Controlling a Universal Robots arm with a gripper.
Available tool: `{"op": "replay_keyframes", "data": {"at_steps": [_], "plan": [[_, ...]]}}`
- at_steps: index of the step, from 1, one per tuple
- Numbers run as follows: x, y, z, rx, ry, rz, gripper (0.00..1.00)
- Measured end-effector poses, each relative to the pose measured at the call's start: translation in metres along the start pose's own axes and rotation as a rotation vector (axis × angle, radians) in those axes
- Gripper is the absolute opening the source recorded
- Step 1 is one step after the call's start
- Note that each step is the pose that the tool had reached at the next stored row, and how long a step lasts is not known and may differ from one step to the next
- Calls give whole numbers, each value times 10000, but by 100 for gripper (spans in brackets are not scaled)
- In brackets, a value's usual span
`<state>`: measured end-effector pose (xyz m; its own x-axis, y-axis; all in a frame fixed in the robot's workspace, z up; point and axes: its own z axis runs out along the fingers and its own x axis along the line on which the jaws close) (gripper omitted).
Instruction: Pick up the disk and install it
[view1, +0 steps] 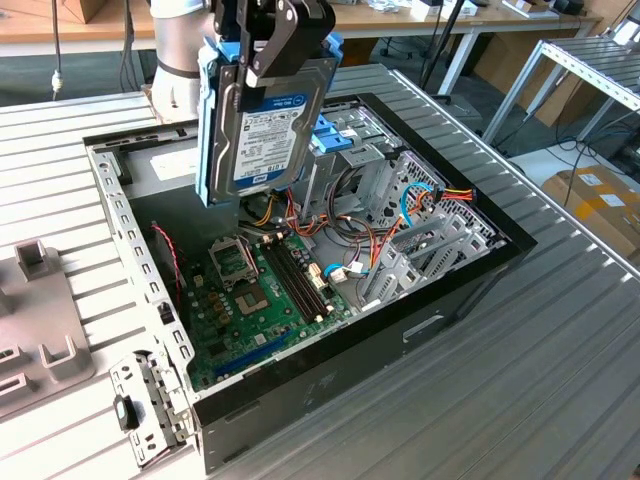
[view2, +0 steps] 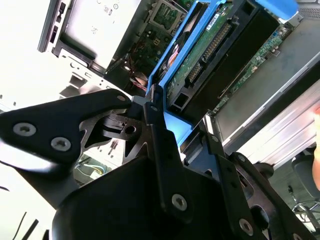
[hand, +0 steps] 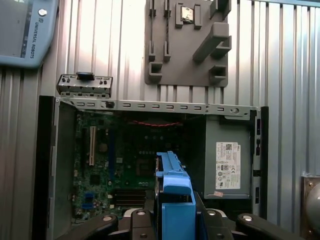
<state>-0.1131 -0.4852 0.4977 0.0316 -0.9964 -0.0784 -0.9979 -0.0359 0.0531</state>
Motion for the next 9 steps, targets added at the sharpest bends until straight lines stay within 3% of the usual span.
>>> {"op": "replay_keyframes", "data": {"at_steps": [9], "plan": [[57, 2, -4, 0, 1, 0, 37]]}}
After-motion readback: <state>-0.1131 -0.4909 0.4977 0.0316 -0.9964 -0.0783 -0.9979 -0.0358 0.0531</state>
